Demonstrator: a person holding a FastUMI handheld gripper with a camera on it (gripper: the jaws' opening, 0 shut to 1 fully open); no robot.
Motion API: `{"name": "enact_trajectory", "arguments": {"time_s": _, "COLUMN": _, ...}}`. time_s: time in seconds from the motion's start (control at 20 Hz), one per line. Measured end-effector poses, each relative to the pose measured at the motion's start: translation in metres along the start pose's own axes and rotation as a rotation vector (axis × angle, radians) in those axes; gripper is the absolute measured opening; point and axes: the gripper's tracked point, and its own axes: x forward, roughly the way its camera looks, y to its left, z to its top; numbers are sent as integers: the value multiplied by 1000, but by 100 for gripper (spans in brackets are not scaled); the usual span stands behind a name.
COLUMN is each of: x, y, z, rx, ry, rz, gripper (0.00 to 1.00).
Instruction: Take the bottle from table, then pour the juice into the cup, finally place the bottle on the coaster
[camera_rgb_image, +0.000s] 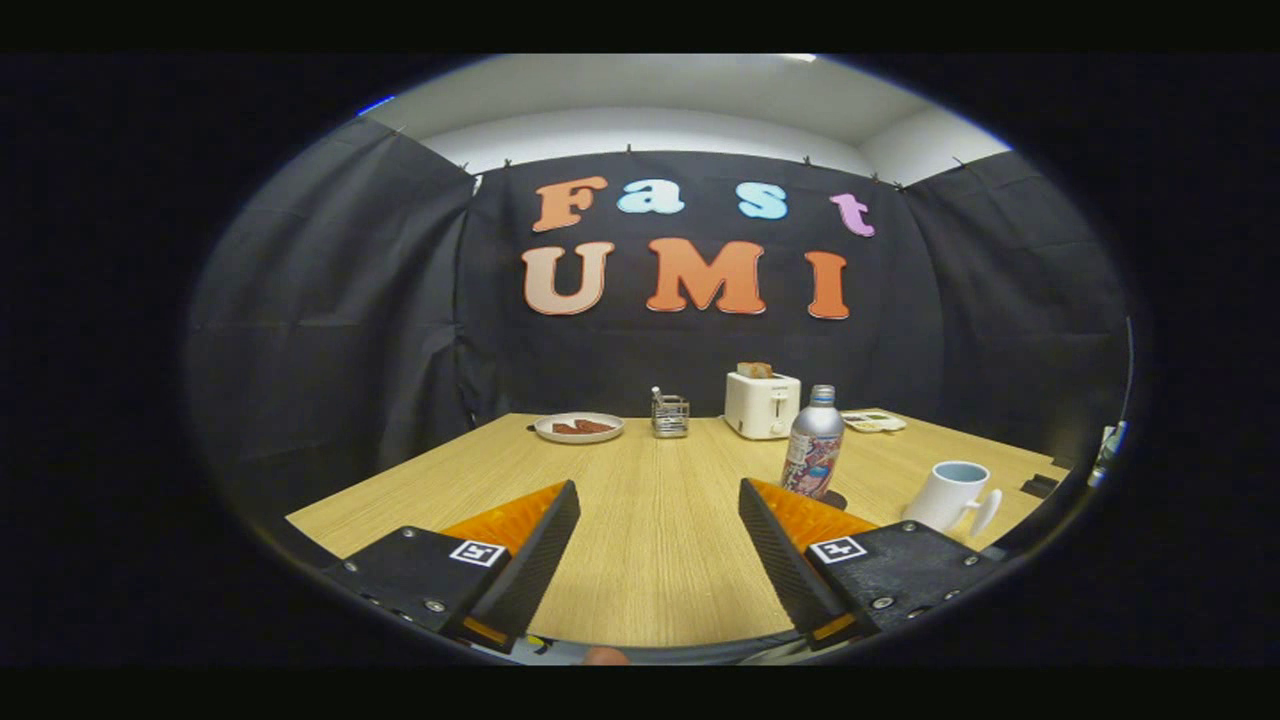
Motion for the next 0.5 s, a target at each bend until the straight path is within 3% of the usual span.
{"name": "enact_trajectory", "arguments": {"time_s": 0.5, "x": -8, "y": -27, "z": 17, "rx": 5, "ry": -48, "rz": -41, "gripper": 95}}
